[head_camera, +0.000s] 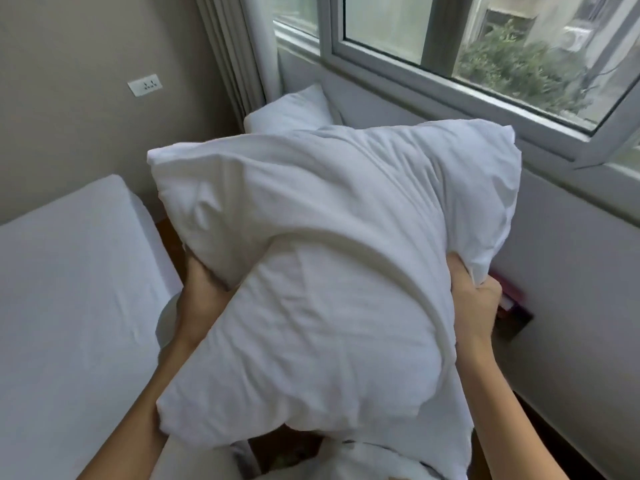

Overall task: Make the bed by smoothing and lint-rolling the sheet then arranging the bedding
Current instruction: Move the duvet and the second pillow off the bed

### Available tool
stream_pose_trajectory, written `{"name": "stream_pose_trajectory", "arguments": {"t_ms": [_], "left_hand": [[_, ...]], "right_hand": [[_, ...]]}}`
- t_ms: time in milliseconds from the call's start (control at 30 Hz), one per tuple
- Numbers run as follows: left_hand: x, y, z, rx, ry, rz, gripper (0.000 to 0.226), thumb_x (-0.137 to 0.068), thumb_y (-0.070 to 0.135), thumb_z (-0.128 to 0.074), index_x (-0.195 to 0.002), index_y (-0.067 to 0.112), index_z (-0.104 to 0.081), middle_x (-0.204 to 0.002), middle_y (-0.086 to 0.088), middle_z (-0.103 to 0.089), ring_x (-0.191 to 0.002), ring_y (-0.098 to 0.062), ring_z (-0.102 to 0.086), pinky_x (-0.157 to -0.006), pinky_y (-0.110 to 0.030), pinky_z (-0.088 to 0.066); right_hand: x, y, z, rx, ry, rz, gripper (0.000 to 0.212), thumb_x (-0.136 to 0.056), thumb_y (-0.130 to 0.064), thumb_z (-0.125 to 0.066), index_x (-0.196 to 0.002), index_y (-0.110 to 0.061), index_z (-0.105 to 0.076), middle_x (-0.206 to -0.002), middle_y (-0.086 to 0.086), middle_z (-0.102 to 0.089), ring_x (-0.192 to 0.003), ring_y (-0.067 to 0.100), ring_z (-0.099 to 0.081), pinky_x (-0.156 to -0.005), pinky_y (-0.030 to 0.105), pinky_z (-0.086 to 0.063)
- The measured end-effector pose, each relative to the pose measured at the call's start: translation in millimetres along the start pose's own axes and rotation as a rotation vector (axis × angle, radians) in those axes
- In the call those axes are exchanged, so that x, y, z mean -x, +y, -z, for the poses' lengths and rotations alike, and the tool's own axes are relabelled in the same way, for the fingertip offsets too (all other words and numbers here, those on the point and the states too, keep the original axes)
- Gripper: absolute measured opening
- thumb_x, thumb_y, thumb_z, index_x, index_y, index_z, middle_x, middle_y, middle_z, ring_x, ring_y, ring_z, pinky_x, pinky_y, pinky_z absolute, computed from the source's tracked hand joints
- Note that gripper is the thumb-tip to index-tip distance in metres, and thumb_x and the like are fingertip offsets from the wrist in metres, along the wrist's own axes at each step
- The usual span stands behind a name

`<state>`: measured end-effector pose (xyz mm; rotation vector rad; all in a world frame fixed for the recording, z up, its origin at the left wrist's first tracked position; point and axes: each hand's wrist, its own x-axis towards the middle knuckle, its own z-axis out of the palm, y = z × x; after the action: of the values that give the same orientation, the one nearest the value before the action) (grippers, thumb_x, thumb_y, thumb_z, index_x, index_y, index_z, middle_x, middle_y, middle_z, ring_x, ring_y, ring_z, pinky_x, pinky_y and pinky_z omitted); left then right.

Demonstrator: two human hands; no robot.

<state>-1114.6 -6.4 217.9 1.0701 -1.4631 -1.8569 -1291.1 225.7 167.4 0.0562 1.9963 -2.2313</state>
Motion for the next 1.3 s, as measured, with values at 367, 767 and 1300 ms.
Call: {"name": "stream_pose_trajectory", "arguments": {"t_ms": [367, 767, 1300], "left_hand": [[-336, 78, -91, -0.718, -0.353, -0.155, 0.114, -0.052, 0.087, -0.067, -0.145, 0.059, -0.007, -0.148, 0.020, -0.034, -0.133, -0.010, -0.039, -0.109, -0.038, -0.031], [-556, -3, -145, -0.821, -0.368, -0.113, 0.092, -0.077, 0.021, -0.065, -0.153, 0.018, -0.014, -0.157, -0.009, -0.024, -0.143, -0.027, -0.026, -0.117, -0.044, -0.025], [-561, -107, -196, -1.307, -0.788, -0.865, 0.073, -0.096, 0.063, -0.021, -0.150, 0.014, -0.027, -0.155, -0.024, -0.026, -0.144, -0.040, -0.021, -0.112, -0.064, -0.013]], "right_hand": [[-169, 30, -147, -0.076, 0.367, -0.020, 0.025, -0.092, -0.027, -0.064, -0.075, -0.009, -0.064, -0.067, -0.007, -0.066, -0.063, 0.012, -0.062, -0.062, 0.027, -0.048], [-231, 156, -284, 0.344, 0.606, -0.434, 0.082, -0.059, -0.083, -0.062, -0.107, -0.017, -0.052, -0.095, -0.001, -0.062, -0.094, 0.031, -0.060, -0.078, 0.040, -0.045], [-310, 161, -289, 1.461, 0.390, 0.136, 0.072, -0.093, -0.070, -0.028, -0.147, -0.021, -0.033, -0.150, 0.031, -0.028, -0.136, 0.050, -0.029, -0.103, 0.063, -0.032]]}}
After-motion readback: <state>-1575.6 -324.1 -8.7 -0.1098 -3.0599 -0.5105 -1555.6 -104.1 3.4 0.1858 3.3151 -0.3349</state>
